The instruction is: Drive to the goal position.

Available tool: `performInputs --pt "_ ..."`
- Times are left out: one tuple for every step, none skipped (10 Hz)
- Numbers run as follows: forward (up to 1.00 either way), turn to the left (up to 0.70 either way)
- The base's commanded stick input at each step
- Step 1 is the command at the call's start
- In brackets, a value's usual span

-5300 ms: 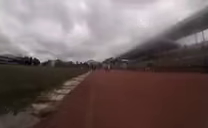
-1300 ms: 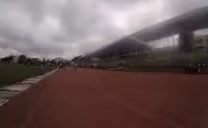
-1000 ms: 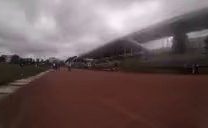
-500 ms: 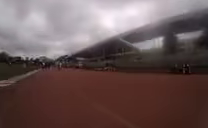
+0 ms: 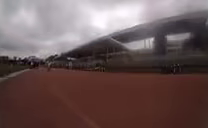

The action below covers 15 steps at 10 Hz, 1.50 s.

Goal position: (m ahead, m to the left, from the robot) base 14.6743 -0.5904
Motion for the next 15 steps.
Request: performInputs --pt "0.7 -0.16" --pt "0.7 -0.02" --pt "0.7 0.0" --pt "0.7 0.0" --pt "0.7 0.0" --pt "0.7 0.0" --pt "0.7 0.0" --pt "0.7 0.0" --pt "0.7 0.0" --pt "0.7 0.0" --pt "0.7 0.0" --pt "0.7 0.0" --pt "0.7 -0.1" --pt "0.7 -0.3" --pt "0.7 -0.35"
